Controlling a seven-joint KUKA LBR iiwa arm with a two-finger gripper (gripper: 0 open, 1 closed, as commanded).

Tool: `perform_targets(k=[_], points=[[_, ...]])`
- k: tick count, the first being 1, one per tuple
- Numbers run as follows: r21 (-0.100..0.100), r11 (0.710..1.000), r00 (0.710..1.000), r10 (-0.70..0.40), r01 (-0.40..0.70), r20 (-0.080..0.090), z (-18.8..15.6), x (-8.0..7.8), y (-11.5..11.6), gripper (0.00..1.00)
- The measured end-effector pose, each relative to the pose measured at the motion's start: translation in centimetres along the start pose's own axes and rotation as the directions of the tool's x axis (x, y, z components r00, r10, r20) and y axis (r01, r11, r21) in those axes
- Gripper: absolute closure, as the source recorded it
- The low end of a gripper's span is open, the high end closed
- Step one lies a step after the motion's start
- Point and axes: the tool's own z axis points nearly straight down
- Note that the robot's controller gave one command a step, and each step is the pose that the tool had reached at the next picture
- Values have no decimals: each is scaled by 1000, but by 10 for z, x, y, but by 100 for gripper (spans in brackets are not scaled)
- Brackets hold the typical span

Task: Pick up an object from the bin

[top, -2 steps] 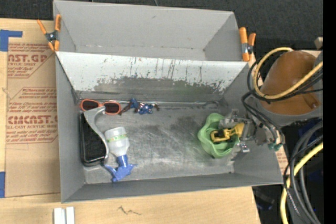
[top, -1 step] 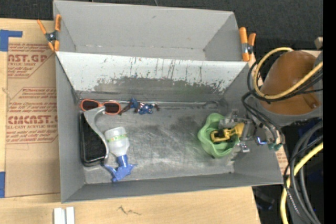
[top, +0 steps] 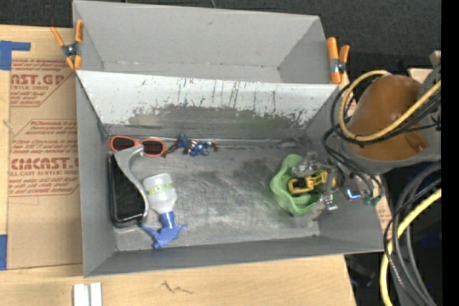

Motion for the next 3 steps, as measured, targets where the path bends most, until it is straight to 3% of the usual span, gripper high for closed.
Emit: perform_targets(k=[1, 2, 3], points=[[-4, 999, 999, 46, -46, 20, 39, 4, 5, 100], [-4, 999, 999, 46, -46, 21, 39, 4, 5, 100], [-3, 998, 998, 64, -64, -7, -69, 3, 20, 100]])
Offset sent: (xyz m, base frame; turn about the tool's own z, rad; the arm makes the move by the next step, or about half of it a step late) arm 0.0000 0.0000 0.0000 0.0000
